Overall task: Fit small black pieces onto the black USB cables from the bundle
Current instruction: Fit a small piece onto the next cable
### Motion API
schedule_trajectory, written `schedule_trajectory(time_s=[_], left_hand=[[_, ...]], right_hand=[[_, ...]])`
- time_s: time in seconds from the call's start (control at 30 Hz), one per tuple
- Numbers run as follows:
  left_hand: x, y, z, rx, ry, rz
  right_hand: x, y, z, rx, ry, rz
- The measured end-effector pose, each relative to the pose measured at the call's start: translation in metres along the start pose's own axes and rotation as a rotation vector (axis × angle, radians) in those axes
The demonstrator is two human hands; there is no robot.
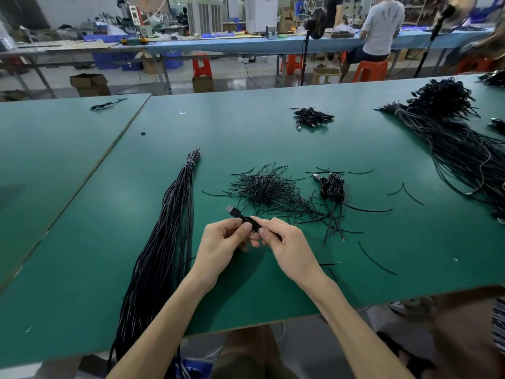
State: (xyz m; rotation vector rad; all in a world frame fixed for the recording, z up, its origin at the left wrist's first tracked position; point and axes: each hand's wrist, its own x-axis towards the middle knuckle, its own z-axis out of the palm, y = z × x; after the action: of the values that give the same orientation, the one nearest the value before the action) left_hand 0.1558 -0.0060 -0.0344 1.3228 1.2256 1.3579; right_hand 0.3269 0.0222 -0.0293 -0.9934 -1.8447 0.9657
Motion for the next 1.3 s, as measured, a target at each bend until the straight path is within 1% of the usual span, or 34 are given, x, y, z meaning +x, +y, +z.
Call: schedule_trajectory(time_s=[0.2,0.33,0.43,0.67,1.03,1.17,1.3], left_hand=[[0.0008,-0.0031,-0.0008,-0.017,0.019,-0.024],[0.0,-0.004,0.0009,0.0,0.015,-0.021],[0.0002,-0.0021,0.0015,-0.03,0.017,-0.023],[0.0005,0.0001,0.0021,-0.087,0.026,-0.037],[0.0009,0.0005,0.0018,-0.097,0.033,-0.056],[0.0006,-0.0003,0.0017,-0.081,0.039,-0.05],[-0.0002,0.0,0.0033,-0.092,0.054,-0.042]], right_hand=[[-0.0012,-0.0001,0.0011,0.059,-0.012,0.02],[-0.0015,-0.0012,0.002,0.085,0.015,0.025],[-0.001,0.0004,0.0006,0.108,0.039,0.035],[0.0018,0.0032,-0.0009,0.139,0.047,0.064],[0.0008,0.0038,-0.001,0.192,0.084,0.09],[0.0001,0.0027,-0.001,0.188,0.087,0.08],[-0.0018,0.002,0.0031,0.095,0.122,0.034]])
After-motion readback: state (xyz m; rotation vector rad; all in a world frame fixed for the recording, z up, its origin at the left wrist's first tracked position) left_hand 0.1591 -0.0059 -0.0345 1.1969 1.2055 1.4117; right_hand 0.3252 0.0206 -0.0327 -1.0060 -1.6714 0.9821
